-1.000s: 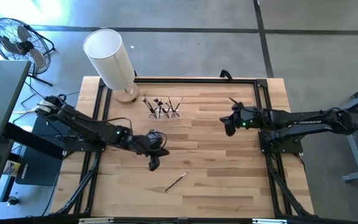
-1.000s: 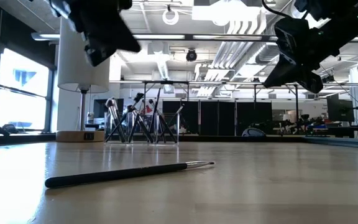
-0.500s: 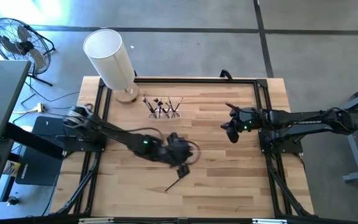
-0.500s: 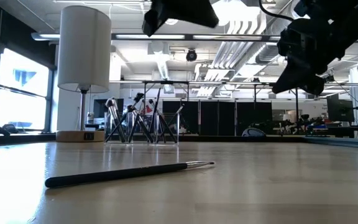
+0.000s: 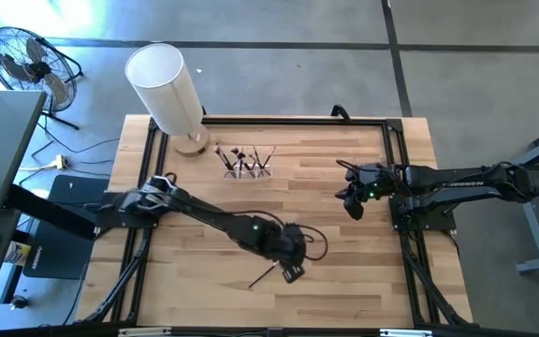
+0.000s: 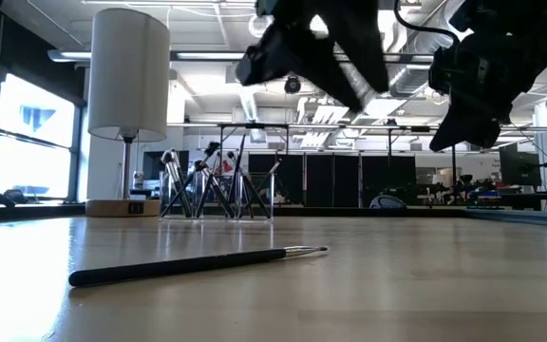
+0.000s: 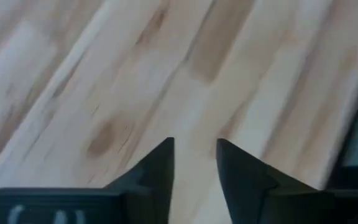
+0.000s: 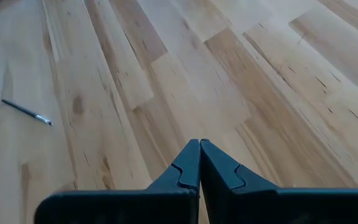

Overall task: Pick & Place Makeup Supplies
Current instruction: Put the black makeup brush into the transparent organizer

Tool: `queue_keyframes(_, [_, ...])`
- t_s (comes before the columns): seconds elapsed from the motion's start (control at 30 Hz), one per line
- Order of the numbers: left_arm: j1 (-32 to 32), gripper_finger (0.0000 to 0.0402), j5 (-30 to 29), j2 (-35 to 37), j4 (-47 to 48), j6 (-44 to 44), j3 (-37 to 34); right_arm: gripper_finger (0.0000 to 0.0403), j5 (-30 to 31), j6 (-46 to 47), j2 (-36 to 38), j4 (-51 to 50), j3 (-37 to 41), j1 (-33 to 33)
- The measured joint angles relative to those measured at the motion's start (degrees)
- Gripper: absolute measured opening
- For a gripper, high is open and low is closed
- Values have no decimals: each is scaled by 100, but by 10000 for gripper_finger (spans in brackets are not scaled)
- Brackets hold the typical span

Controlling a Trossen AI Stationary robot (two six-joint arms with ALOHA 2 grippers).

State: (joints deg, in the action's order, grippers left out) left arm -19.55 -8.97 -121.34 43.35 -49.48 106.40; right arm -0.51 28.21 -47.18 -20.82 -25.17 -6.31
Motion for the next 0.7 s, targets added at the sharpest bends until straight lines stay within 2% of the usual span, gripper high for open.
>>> queue_keyframes(0.1, [-3, 135, 163, -146, 160, -263, -13, 1, 0, -20, 0, -14, 0, 0])
queue_keyframes(0.2, [-2, 139, 210, -310, 278, -512, -10, 3, 0, -20, 0, -9, 0, 0])
queue_keyframes(0.33, [7, 134, 266, -452, 313, -803, -14, 2, 2, -21, 0, 1, 0, 0])
queue_keyframes(0.7, [7, 105, 207, -549, 547, -823, -14, 1, 1, -20, 0, 4, 0, 0])
